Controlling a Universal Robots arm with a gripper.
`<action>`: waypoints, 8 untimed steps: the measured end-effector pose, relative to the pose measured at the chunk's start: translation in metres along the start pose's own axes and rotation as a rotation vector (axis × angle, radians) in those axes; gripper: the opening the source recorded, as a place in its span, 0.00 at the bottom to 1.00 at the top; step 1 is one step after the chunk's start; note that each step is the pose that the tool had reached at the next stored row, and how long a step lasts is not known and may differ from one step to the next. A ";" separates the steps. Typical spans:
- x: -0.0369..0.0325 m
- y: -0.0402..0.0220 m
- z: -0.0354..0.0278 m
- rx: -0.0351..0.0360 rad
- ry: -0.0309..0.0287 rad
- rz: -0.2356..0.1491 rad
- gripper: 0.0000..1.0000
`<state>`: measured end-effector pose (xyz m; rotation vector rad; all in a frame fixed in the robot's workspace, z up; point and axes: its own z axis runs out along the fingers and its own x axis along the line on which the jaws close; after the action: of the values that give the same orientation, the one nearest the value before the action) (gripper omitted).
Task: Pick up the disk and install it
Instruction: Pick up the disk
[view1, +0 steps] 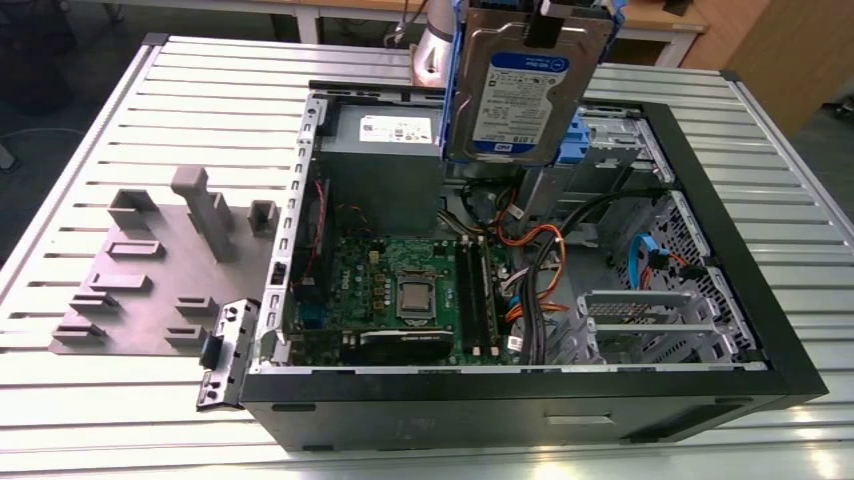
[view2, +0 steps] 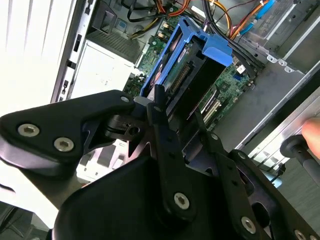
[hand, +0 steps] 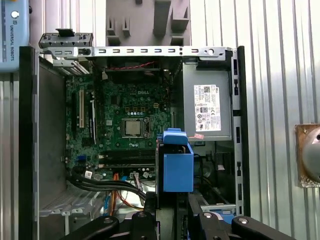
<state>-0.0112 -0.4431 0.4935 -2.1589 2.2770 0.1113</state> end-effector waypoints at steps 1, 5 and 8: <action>0.0010 -0.0001 0.0000 0.0000 0.0001 0.000 0.35; 0.0052 -0.0003 0.0000 0.0000 0.0000 0.000 0.35; 0.0082 -0.0005 -0.0001 0.0000 0.0000 0.000 0.35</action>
<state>-0.0112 -0.4512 0.4931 -2.1590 2.2769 0.1113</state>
